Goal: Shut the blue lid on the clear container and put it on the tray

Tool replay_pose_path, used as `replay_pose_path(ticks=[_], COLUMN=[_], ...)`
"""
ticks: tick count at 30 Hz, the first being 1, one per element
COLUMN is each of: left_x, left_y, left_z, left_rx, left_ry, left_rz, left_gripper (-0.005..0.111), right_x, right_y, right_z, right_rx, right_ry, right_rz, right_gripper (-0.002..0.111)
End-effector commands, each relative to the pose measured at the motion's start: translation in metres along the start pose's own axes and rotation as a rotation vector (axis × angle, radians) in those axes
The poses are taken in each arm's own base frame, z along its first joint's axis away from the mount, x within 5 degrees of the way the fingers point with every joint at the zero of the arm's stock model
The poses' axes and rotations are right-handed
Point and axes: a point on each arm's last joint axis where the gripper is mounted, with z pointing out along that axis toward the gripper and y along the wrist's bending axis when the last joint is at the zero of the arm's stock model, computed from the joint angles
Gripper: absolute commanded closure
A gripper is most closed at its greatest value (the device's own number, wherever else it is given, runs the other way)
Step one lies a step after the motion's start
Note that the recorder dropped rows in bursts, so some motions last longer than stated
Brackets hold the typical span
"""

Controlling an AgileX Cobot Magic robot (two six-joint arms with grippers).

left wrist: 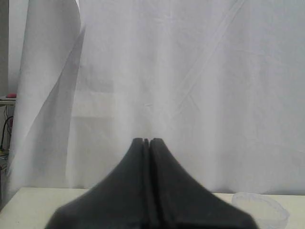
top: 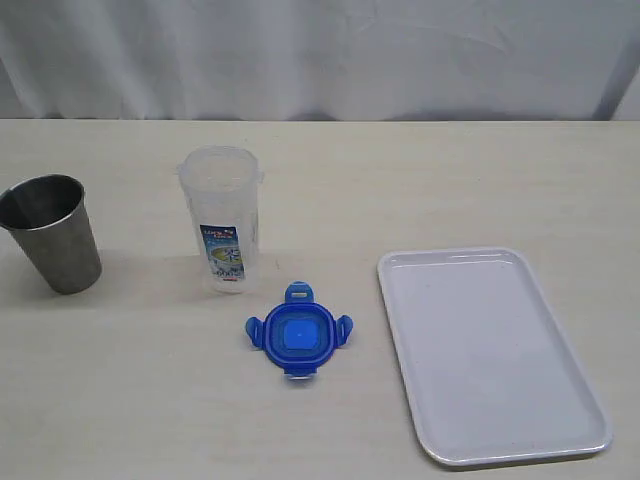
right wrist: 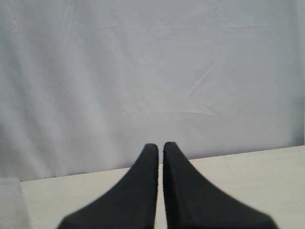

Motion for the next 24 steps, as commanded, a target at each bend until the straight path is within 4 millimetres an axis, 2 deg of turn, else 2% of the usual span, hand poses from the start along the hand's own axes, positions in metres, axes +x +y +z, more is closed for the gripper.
replay_pose_path(ticks=[1,3,7,8,11,19,24], left_x=[0.000,0.000,0.000,0.000,0.000,0.000,0.001], left_y=[0.000,0.000,0.000,0.000,0.000,0.000,0.001], left_z=[0.000,0.000,0.000,0.000,0.000,0.000,0.000], left_rx=[0.008,0.008,0.007,0.007,0.007,0.007,-0.002], left_ry=[0.002,0.002,0.002,0.002,0.002,0.002,0.002], left_rz=[-0.012,-0.012,-0.012,-0.012,-0.012,-0.012,-0.012], left_gripper=[0.107,0.107,0.107,0.107,0.107,0.107,0.107], right_x=[0.021,0.032,0.033,0.032,0.030,0.031,0.031], right_y=[-0.007,-0.009,-0.010,-0.015,-0.023,-0.020,-0.020], right_z=[0.000,0.000,-0.001,-0.001,-0.002,-0.002,-0.003], right_rx=[0.033,0.035,0.031,0.092,0.182,0.146,0.155], right_ry=[0.064,0.100,0.113,0.110,0.092,0.110,0.101], right_rz=[-0.101,-0.142,-0.262,-0.269,-0.191,-0.315,-0.231], right_gripper=[0.104,0.104,0.104,0.104,0.104,0.104,0.104])
